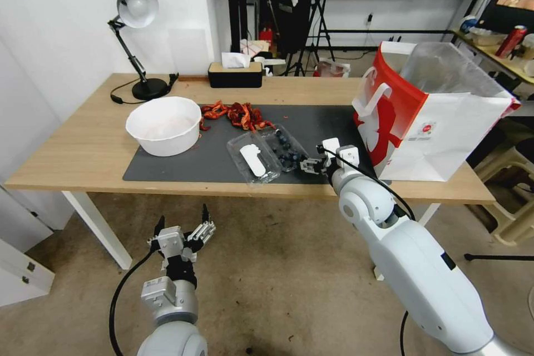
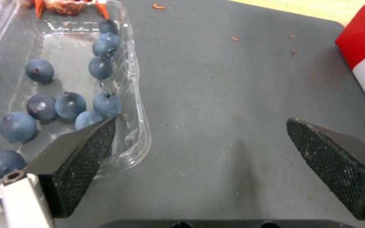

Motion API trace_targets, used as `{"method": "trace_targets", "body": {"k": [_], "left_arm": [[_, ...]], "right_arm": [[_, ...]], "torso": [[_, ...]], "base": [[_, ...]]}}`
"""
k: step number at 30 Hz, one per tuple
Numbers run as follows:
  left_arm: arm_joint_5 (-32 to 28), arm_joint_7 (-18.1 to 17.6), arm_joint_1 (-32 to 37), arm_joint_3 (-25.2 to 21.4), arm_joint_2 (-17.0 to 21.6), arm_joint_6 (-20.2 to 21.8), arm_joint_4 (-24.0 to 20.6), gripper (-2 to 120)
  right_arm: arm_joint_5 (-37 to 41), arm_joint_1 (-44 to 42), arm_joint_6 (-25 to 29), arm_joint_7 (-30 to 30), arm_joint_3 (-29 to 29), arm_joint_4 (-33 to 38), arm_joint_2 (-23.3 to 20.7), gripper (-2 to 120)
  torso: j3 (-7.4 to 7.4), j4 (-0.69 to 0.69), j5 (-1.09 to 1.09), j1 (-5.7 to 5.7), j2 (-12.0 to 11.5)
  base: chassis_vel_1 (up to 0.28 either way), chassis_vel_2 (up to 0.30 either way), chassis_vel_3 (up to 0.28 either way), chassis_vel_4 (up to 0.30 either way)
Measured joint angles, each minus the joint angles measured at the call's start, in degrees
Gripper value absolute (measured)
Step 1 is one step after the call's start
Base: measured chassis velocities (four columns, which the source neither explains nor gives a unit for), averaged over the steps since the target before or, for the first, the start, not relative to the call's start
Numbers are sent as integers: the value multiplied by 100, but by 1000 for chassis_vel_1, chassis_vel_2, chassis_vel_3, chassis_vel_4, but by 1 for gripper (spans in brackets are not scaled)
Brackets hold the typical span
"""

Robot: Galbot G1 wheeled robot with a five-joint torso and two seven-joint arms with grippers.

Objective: Close the takeout container lid, then place the container into the takeout bag.

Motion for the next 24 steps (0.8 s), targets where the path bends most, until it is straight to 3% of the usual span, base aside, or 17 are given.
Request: {"method": "trace_targets", "body": {"k": [24], "left_arm": [[47,-10,-4,44,0,-46,61,100]], "right_arm": [[78,-477,-8,247,71,502,44,100]], "torso": [[0,0,0,0,0]], "base": [[0,0,0,0]]}}
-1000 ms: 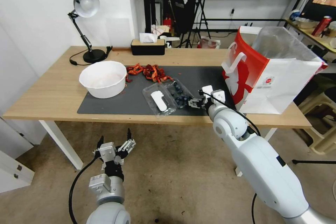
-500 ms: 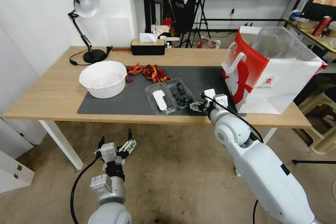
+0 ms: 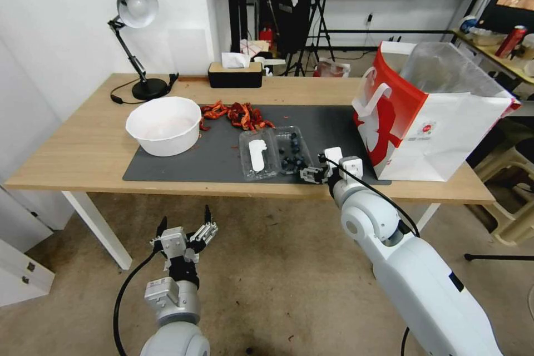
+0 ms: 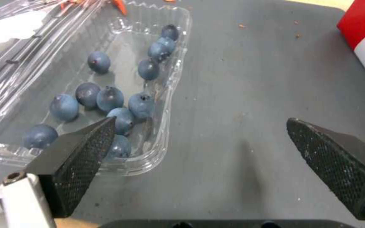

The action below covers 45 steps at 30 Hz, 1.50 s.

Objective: Close the takeout container lid, then place the container into the takeout bag.

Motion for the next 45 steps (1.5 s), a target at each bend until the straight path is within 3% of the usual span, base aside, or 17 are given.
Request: {"method": "trace_targets", "body": {"k": [11,13,17,19,21,22,25,26,29,37,45], "left_arm": [[16,2,18,8,0,-23,10,100],[23,5,25,13,0,-44,-5,100],[24,11,28,17,0,-59,-14,100],[14,21,30,16,0,-67,-31,100],[6,25,32,16,0,-70,-36,100],[-12,32,38,16,0,-75,-49,100],[-64,47,39,10,6,-84,-69,100],[-64,47,39,10,6,-84,-69,100],[-124,69,33,6,49,-87,-72,100],[-147,140,39,81,55,-150,-64,100],[-165,223,108,138,3,-255,-75,100]], "right_arm": [[44,-165,26,-55,229,229,127,100],[29,-275,551,-271,409,460,123,100],[-45,-387,1054,-571,506,550,74,100],[-317,-643,2043,-1102,622,589,-10,100],[-432,-756,2351,-1236,651,593,-36,100],[-676,-1025,2907,-1469,720,604,-80,100],[-1187,-1620,3877,-1768,904,614,-130,100],[-1187,-1620,3877,-1768,904,614,-130,100],[-1496,-2248,4562,-1903,1158,637,-137,100],[-1619,-3398,5346,-2250,1885,646,-50,100],[-1566,-3839,5750,-2362,1932,424,37,100]], "torso": [[0,0,0,0,0],[0,1,0,0,0],[0,0,0,0,0],[0,0,0,1,0],[0,0,0,1,0],[0,1,1,0,0],[0,-1,1,0,0],[0,-1,1,0,0],[0,0,1,0,0],[-1,-1,1,1,0],[0,0,1,1,0]], "base": [[0,0,0,0],[0,0,0,0],[0,0,0,0],[0,0,0,0],[0,0,0,0],[0,0,0,0],[0,0,0,0],[0,0,0,0],[0,0,0,0],[0,0,0,0],[0,0,0,0]]}}
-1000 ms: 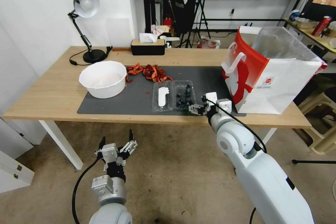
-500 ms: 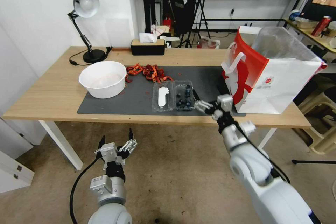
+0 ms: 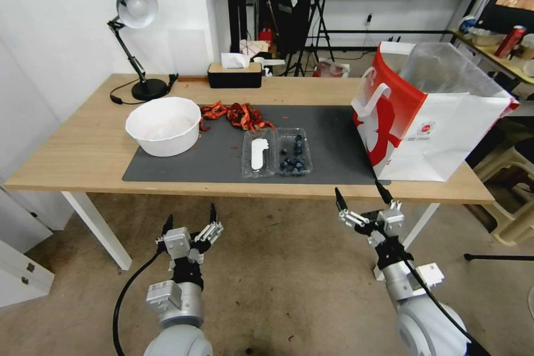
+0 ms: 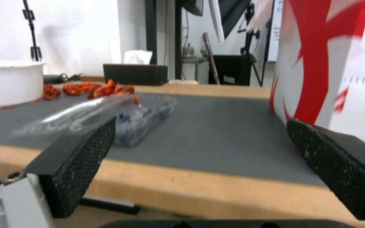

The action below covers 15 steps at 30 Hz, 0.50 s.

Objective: Close the takeout container lid, then place the container into the takeout bag.

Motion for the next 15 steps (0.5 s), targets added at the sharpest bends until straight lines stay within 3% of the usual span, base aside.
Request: {"method": "trace_targets", "body": {"k": [5,12,15], "left_arm": [[-235,163,2,36,-1,-119,-1,100],[-1832,729,-307,222,275,-110,-46,100],[-1861,741,-314,226,282,-111,-45,100]], "right_arm": [[31,-32,55,-3,-86,-78,-15,100],[76,-26,48,-18,-135,-53,-80,100],[76,-28,47,-18,-135,-52,-80,100]], "torso": [[1,0,0,0,0],[1,-2,-1,0,0],[1,-1,-1,0,0]], "base": [[0,0,0,0],[0,0,0,0],[0,0,0,0]]}}
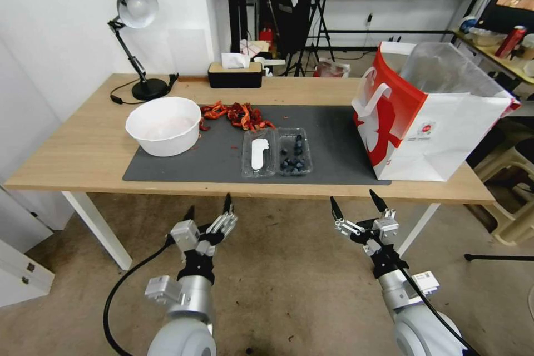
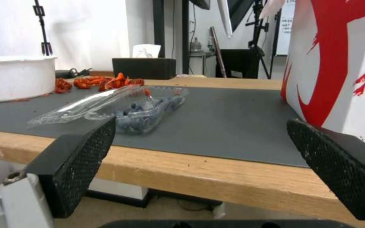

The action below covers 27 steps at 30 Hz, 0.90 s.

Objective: Close the takeout container lid, then place the container into the takeout bag.

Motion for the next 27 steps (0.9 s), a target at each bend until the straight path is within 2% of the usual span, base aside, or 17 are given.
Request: {"method": "trace_targets", "body": {"k": [1,2,3,7,8,9,11,13,15,16,19,27], "left_arm": [[-1055,339,-218,166,257,-2,18,100],[-1515,446,-339,246,361,32,37,100],[-1515,446,-339,246,361,32,37,100],[-2701,512,-869,437,563,352,198,100],[-2701,512,-869,437,563,352,198,100],[-2908,449,-972,457,573,471,211,100],[-3603,148,-1342,481,565,1026,223,100],[-3758,73,-1439,482,559,1148,244,100],[-4152,-180,-1743,480,552,1590,341,100],[-4152,-180,-1743,480,552,1590,341,100],[-4404,-530,-2085,481,548,2080,488,100],[-4573,-983,-2433,627,500,2317,770,100]], "right_arm": [[-19,-34,-15,-9,-6,37,-8,100],[-36,-58,-22,-11,-6,49,-6,100],[-36,-58,-22,-11,-6,49,-6,100],[-98,-202,-26,-11,53,109,25,100],[-98,-202,-26,-11,53,109,25,100],[-109,-233,-26,-11,73,123,31,100],[-149,-325,-18,-11,138,152,52,100],[-157,-349,-11,-11,158,154,57,100],[-176,-415,2,-10,214,169,71,100],[-176,-415,2,-10,214,169,71,100],[-199,-488,22,-10,269,183,87,100],[-258,-507,36,-2,278,165,131,100]], "torso": [[0,2,1,-1,0],[0,1,0,0,0],[0,1,0,0,0],[0,1,0,0,0],[0,1,0,0,0],[0,1,0,0,0],[0,1,1,-1,-1],[0,0,1,0,-1],[0,1,1,0,-1],[0,1,1,0,-1],[0,1,1,0,-1],[0,1,1,0,-1]], "base": [[0,0,0,0],[0,0,0,0],[0,0,0,0],[0,0,0,0],[0,0,0,0],[0,0,0,0],[0,0,0,0],[0,0,0,0],[0,0,0,0],[0,0,0,0],[0,0,0,0],[0,0,0,0]]}}
